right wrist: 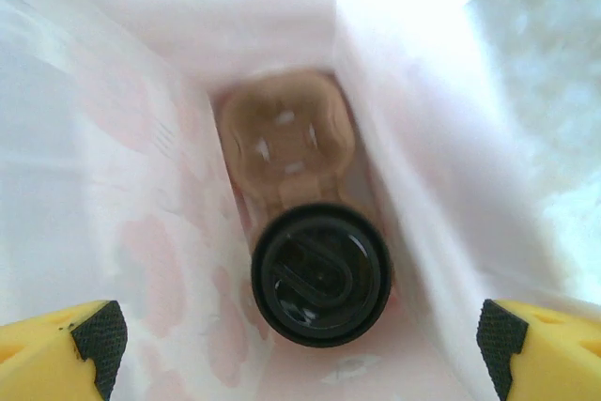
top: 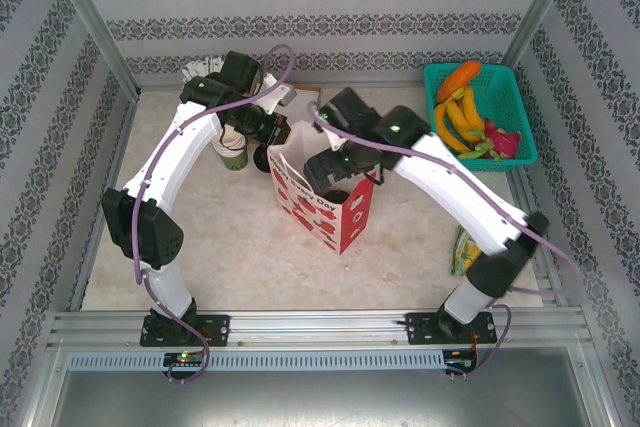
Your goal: Pack the takeout coffee
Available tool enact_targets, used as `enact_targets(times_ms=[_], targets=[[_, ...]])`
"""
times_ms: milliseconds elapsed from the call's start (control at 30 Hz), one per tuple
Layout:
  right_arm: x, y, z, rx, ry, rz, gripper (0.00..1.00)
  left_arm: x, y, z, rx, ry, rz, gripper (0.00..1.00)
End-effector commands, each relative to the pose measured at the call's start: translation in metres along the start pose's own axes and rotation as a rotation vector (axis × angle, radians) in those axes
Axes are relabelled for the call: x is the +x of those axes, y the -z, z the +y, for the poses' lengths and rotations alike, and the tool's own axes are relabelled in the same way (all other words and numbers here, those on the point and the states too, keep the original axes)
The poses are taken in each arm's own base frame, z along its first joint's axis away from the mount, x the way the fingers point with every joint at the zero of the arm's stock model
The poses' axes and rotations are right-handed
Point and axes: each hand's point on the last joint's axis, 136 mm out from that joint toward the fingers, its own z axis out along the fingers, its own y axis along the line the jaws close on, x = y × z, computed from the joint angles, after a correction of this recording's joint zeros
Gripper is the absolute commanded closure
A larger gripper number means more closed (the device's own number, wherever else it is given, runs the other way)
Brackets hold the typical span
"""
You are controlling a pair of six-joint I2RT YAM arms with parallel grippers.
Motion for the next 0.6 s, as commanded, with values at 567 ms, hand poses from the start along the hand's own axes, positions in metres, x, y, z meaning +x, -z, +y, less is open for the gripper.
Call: enact_targets(times_ms=[567], targets=[[0.054,0.050,-0.080,0.040,-0.850,-0.349,0.06,-0.001,0.005,-0.003,-0.019,0.153,-0.021,1.00]])
